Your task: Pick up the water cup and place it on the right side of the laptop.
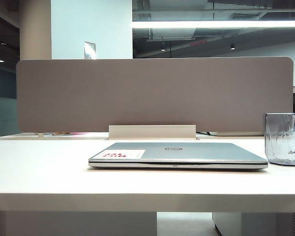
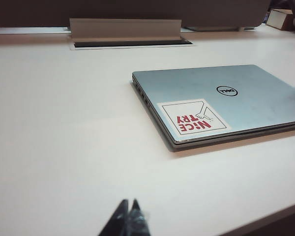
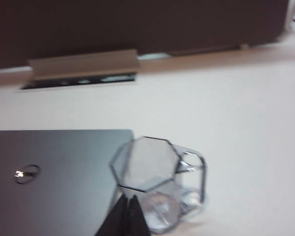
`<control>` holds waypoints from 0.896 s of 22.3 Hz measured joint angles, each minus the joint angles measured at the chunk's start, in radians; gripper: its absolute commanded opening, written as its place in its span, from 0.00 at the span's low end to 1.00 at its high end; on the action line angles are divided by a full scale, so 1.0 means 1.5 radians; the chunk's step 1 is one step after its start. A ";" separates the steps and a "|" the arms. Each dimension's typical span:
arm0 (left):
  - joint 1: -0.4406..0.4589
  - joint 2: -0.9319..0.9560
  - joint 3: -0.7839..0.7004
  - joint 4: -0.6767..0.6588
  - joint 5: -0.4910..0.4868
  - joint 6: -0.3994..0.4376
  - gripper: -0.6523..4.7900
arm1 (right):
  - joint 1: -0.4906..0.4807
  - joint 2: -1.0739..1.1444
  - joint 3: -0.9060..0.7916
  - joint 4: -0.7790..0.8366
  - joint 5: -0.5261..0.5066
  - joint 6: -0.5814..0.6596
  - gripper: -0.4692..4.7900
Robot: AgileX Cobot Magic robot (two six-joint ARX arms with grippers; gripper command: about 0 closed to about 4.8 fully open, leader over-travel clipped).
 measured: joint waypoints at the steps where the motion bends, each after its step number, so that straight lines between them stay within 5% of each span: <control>1: 0.000 0.000 0.000 0.000 0.000 0.000 0.11 | 0.007 -0.021 -0.007 -0.002 0.001 0.002 0.07; 20: 0.000 0.000 0.000 -0.001 0.000 0.000 0.11 | 0.065 -0.384 -0.121 -0.157 0.022 0.055 0.07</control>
